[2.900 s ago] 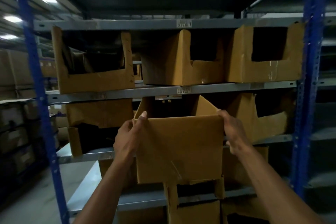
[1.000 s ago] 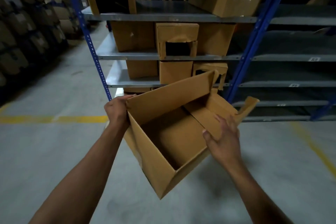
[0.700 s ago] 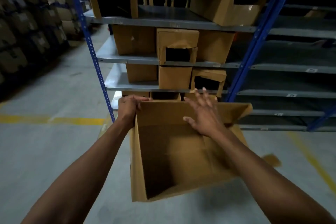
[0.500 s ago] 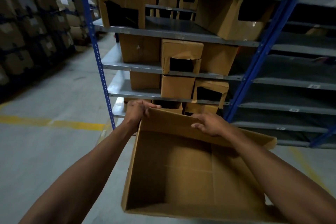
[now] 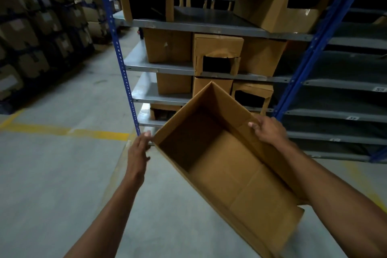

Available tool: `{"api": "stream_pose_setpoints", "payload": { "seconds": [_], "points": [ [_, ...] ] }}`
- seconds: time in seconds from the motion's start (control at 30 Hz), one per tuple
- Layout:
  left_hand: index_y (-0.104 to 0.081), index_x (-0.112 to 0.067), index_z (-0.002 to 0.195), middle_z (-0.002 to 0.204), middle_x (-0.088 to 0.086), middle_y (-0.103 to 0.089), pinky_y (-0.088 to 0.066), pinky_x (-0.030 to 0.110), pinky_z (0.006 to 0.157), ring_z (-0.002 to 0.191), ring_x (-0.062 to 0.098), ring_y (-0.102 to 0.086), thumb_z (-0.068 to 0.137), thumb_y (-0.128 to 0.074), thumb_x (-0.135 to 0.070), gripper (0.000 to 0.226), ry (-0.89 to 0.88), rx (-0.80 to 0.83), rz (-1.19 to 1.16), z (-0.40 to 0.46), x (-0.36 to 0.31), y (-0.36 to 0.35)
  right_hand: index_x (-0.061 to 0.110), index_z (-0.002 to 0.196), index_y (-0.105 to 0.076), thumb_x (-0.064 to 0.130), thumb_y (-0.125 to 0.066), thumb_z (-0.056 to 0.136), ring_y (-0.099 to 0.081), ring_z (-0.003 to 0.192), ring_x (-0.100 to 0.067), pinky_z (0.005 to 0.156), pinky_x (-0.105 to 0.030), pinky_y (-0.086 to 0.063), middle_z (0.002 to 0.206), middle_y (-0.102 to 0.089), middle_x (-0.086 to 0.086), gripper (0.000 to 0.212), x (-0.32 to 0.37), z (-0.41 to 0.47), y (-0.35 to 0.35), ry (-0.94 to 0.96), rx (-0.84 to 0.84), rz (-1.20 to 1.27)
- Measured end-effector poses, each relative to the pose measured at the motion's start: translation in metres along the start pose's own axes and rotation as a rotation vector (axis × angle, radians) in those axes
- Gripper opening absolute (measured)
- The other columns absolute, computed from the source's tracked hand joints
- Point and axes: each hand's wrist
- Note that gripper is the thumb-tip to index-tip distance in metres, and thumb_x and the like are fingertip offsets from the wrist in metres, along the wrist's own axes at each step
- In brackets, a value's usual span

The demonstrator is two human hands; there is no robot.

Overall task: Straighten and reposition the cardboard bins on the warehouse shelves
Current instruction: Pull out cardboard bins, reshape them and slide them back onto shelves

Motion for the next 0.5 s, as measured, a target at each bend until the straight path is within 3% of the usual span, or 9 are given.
{"api": "stream_pose_setpoints", "payload": {
  "seconds": [0.07,0.17,0.23,0.3,0.37,0.5],
  "points": [
    [-0.058,-0.027,0.144,0.136,-0.001,-0.067,-0.047,0.049,0.098,0.129,0.025,-0.060,0.058,-0.062,-0.082,0.102,0.093,0.066,-0.003,-0.022,0.020,-0.008,0.036,0.122,-0.060,0.047,-0.051,0.105,-0.060,0.094,-0.018,0.082,-0.042,-0.049,0.097,-0.060,0.005,0.023,0.004,0.005,0.002,-0.042,-0.022,0.031],
    [-0.042,-0.031,0.158,0.146,0.001,-0.060,-0.050,0.057,0.103,0.133,0.024,-0.059,0.056,-0.072,-0.081,0.118,0.198,0.236,0.045,-0.052,0.046,-0.030,0.033,0.125,-0.059,0.049,-0.052,0.104,-0.062,0.098,-0.023,0.085,-0.047,-0.053,0.100,-0.061,0.001,0.027,0.013,0.012,0.004,-0.083,-0.057,0.086],
    [-0.044,-0.037,0.155,0.146,-0.004,-0.059,-0.056,0.056,0.097,0.132,0.023,-0.059,0.064,-0.071,-0.086,0.107,0.225,0.255,0.057,-0.062,0.054,-0.045,0.033,0.121,-0.059,0.049,-0.054,0.103,-0.060,0.098,-0.024,0.084,-0.047,-0.052,0.104,-0.062,-0.001,0.025,0.018,0.015,0.004,-0.123,-0.099,0.129],
    [-0.052,-0.040,0.148,0.147,-0.002,-0.061,-0.061,0.048,0.087,0.126,0.020,-0.063,0.077,-0.070,-0.081,0.084,0.142,0.180,0.107,-0.065,0.056,-0.055,0.032,0.120,-0.058,0.048,-0.054,0.103,-0.062,0.100,-0.027,0.085,-0.048,-0.053,0.107,-0.063,-0.004,0.025,0.023,0.016,0.003,-0.179,-0.122,0.165],
    [-0.051,-0.039,0.150,0.149,0.000,-0.061,-0.062,0.046,0.091,0.125,0.023,-0.066,0.088,-0.075,-0.064,0.071,0.011,0.115,0.284,-0.066,0.056,-0.061,0.028,0.125,-0.058,0.046,-0.054,0.103,-0.063,0.104,-0.030,0.084,-0.046,-0.053,0.110,-0.062,-0.006,0.029,0.026,0.014,0.003,-0.247,-0.144,0.180],
    [-0.046,-0.032,0.157,0.146,0.000,-0.065,-0.057,0.046,0.101,0.126,0.025,-0.068,0.100,-0.071,-0.033,0.062,-0.070,0.093,0.597,-0.071,0.068,-0.062,0.022,0.124,-0.059,0.042,-0.054,0.105,-0.061,0.103,-0.032,0.079,-0.041,-0.047,0.117,-0.062,-0.011,0.029,0.024,0.005,0.003,-0.347,-0.185,0.237]
  ]
}}
Point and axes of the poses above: each hand's wrist, its own z-axis towards the middle knuckle, its own y-axis out of the back of the hand, x = y × z
